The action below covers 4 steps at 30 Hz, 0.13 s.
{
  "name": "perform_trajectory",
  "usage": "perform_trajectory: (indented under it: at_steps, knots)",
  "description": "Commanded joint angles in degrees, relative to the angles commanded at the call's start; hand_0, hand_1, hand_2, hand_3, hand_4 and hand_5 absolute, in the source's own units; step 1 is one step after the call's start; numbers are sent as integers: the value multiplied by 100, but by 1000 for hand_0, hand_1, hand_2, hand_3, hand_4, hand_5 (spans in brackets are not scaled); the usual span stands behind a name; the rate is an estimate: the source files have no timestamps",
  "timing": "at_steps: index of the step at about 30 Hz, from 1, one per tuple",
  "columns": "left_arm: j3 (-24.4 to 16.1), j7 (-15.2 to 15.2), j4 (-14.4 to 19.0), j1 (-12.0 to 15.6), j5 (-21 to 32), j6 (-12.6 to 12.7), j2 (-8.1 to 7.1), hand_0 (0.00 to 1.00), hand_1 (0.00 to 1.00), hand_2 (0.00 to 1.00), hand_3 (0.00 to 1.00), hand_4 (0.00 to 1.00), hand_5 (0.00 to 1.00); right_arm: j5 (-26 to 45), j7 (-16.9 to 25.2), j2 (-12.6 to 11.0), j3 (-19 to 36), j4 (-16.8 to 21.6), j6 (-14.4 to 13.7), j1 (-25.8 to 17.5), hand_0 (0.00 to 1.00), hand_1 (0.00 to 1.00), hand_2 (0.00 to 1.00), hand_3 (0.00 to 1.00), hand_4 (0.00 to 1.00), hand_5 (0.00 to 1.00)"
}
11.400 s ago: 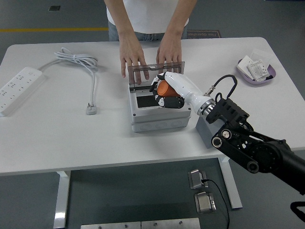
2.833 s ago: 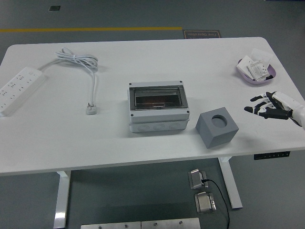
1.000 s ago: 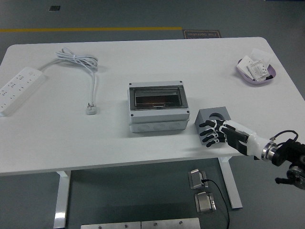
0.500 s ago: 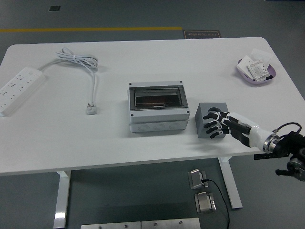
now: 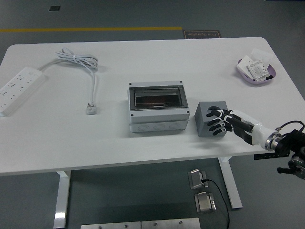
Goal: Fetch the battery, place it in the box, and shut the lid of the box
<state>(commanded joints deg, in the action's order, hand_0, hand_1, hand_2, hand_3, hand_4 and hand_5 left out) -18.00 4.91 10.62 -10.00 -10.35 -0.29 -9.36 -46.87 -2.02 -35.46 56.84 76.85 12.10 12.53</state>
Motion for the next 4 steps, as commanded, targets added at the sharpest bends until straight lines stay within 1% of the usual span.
perform_trajectory:
  at_steps: [4]
  knots:
    - [-12,5,0,4,-13,0,-4,661,739,725,647,637,215,-45,-38,-14,38,50,8,-20,518,563,578,678,911,704]
